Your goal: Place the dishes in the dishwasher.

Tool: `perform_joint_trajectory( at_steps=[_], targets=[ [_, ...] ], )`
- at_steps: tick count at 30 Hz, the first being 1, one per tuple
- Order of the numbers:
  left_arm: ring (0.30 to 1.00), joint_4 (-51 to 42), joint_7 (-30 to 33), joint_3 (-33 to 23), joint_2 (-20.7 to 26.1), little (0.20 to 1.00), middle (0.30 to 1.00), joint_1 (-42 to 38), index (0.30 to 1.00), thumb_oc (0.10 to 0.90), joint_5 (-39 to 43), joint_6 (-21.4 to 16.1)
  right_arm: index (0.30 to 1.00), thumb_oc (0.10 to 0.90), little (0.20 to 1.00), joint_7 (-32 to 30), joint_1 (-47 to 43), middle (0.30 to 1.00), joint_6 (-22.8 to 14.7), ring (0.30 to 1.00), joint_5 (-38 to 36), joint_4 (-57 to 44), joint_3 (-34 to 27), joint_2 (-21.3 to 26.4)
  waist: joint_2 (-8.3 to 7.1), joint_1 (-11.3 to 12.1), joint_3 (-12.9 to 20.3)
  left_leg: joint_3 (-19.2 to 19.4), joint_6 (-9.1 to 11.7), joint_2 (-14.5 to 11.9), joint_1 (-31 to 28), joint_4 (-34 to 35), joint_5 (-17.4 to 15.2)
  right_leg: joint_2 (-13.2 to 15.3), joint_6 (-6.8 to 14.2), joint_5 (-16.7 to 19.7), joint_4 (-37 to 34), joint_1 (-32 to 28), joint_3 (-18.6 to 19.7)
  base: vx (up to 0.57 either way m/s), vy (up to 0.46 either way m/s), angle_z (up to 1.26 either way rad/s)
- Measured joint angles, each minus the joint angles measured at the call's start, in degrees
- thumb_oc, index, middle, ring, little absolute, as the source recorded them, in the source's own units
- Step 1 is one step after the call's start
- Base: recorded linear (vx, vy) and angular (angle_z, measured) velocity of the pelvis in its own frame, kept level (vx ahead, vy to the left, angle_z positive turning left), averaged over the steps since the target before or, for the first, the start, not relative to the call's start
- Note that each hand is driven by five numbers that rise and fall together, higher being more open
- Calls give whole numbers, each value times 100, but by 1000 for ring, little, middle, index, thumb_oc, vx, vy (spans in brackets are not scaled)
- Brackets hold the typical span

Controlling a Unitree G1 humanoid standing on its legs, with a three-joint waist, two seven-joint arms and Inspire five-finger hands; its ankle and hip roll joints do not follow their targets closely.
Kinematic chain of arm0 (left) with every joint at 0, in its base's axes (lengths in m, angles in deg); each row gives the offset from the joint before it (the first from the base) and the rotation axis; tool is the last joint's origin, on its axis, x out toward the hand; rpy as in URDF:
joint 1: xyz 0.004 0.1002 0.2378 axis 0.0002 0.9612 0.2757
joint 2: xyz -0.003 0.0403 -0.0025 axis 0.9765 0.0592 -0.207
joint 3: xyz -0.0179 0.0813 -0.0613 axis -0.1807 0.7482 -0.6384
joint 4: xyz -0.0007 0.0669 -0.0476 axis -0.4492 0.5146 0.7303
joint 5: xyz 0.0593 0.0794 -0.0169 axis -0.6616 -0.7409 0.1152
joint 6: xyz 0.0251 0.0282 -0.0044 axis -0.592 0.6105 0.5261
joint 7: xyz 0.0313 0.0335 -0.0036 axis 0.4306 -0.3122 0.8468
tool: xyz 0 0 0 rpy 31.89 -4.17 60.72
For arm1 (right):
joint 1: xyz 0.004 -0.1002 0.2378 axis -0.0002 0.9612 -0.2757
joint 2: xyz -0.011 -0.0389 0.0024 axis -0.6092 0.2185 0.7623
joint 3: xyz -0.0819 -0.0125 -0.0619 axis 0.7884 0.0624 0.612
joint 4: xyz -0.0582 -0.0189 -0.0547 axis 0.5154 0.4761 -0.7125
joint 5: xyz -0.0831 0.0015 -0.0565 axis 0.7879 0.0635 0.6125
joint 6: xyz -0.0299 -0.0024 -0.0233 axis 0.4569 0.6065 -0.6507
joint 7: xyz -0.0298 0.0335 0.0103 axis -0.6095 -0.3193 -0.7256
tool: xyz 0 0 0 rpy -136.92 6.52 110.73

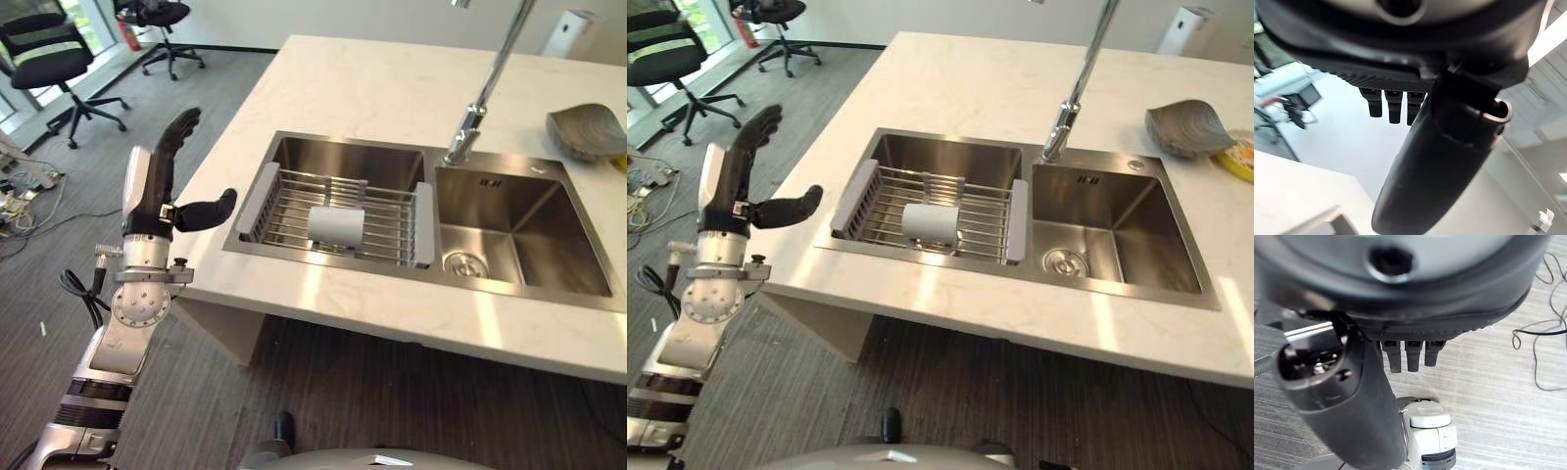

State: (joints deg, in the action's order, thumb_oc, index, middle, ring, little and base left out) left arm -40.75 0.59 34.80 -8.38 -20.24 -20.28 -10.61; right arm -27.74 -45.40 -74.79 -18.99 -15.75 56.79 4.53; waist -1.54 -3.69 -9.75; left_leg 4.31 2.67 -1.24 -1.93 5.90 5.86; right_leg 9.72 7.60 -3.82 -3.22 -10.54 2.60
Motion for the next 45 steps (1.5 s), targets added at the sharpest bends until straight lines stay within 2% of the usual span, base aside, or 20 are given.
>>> perform_joint_trajectory(
  at_steps=[3,5,6,7,8,9,11,12,13,14,17,19,21,25,31,41,45],
  targets=[
    [900,-656,-336,520,393,900,900,-521,900,800,-403,-139,900,800,900,36,44,900,6,900,66,-153,18,-13,-84,-11,51,300,-127,91,92,0,-31,133,147,86,167,328,155,-59,215,-48],
    [900,-825,-576,905,424,900,900,-922,900,800,-631,-181,900,800,900,52,-112,900,5,900,109,-184,59,-63,-71,-53,45,479,-205,90,100,-35,12,72,220,130,653,771,26,-119,221,-67],
    [900,-890,-679,964,486,900,900,-1011,900,800,-854,-196,900,800,900,53,-296,900,36,900,138,-196,115,47,16,44,-14,760,-256,-76,89,-4,12,37,262,219,1000,1065,-677,41,69,-131],
    [900,-783,-842,1138,764,900,900,-1110,900,800,-1127,-219,900,800,900,104,-411,900,92,900,264,-158,191,98,32,97,-4,968,-231,-112,21,-25,-24,100,202,129,1292,1308,-1460,39,20,-103],
    [900,-723,-957,1213,752,900,900,-1131,900,800,-1306,-198,900,800,900,106,-360,900,61,900,308,-214,238,131,-27,-57,37,965,-176,-73,-64,-34,-89,138,177,129,1169,1204,-1495,44,20,-57],
    [900,-721,-982,1214,746,900,900,-1126,900,800,-1367,-183,900,800,900,110,-352,900,60,900,328,-240,251,133,-27,-76,36,965,-173,-66,-82,-34,-92,150,183,129,1126,1176,-1505,67,-4,-15],
    [900,-492,-1238,1232,670,900,900,-1119,900,800,-1754,-45,900,800,900,166,-279,900,82,900,356,-286,328,194,121,-36,123,1067,-88,-97,-192,-32,-156,16,151,329,719,986,-1314,67,-8,-33],
    [900,-492,-1238,1232,670,900,900,-1119,900,800,-1754,-45,900,800,900,166,-279,900,82,900,356,-286,328,194,121,-36,123,1067,-88,-97,-192,-32,-156,16,151,329,719,986,-1314,28,0,-39],
    [900,-87,-1454,1237,293,900,900,-1091,900,800,-1869,153,900,800,900,257,-251,900,135,900,393,-78,303,262,257,69,241,1193,-65,-130,-341,-29,-198,-80,12,571,253,708,-1208,49,-11,-30],
    [900,32,-1520,1237,233,900,900,-1059,900,800,-1902,262,900,800,900,282,-236,900,140,900,438,-85,295,286,313,58,287,1201,-50,-149,-354,-25,-212,-113,8,636,96,618,-1208,80,-27,-33],
    [900,503,-1719,1235,-85,900,900,-1053,900,800,-1945,529,900,800,900,331,-156,900,205,900,445,-75,274,317,361,53,362,1234,-73,-192,-476,-33,-194,-196,-80,823,-261,345,-1196,73,-42,-8],
    [900,967,-1810,1237,-454,900,900,-1048,900,800,-1973,806,900,800,900,395,-113,900,264,900,443,-78,275,318,368,48,424,1216,-37,-246,-609,-32,-219,-254,-145,776,-271,189,-1203,54,-46,-1],
    [900,1080,-1915,1239,-487,900,900,-1048,900,800,-2058,998,900,800,900,416,-113,900,330,900,442,-169,295,311,352,40,435,1203,-10,-299,-641,-33,-217,-313,-172,759,-269,156,-1213,35,-48,2],
    [900,1225,-1949,1287,-482,900,900,-1049,900,800,-2053,1000,900,800,900,416,-25,900,329,900,442,-263,429,331,340,40,500,1167,15,-340,-662,-32,-202,-349,-194,742,-260,126,-1228,24,-42,5],
    [900,1407,-2159,1709,-400,900,900,-1033,900,800,-2049,1016,900,800,900,416,112,900,329,900,442,-422,463,333,326,45,576,1091,78,-350,-681,-5,-224,-354,-180,716,-273,69,-1291,2,-31,5],
    [900,1634,-2320,2106,-448,900,900,-985,900,800,-2055,1127,900,800,900,417,214,900,321,900,443,-474,454,351,345,15,630,1091,32,-355,-605,-30,-173,-365,-207,737,-273,155,-1285,-4,-20,0],
    [900,2072,-2317,2286,-526,900,900,-1146,900,800,-2070,1133,900,800,900,415,212,900,323,900,445,-460,451,367,380,-7,630,1095,35,-357,-609,-19,-171,-365,-181,719,-273,155,-1276,0,0,0]
  ],
)
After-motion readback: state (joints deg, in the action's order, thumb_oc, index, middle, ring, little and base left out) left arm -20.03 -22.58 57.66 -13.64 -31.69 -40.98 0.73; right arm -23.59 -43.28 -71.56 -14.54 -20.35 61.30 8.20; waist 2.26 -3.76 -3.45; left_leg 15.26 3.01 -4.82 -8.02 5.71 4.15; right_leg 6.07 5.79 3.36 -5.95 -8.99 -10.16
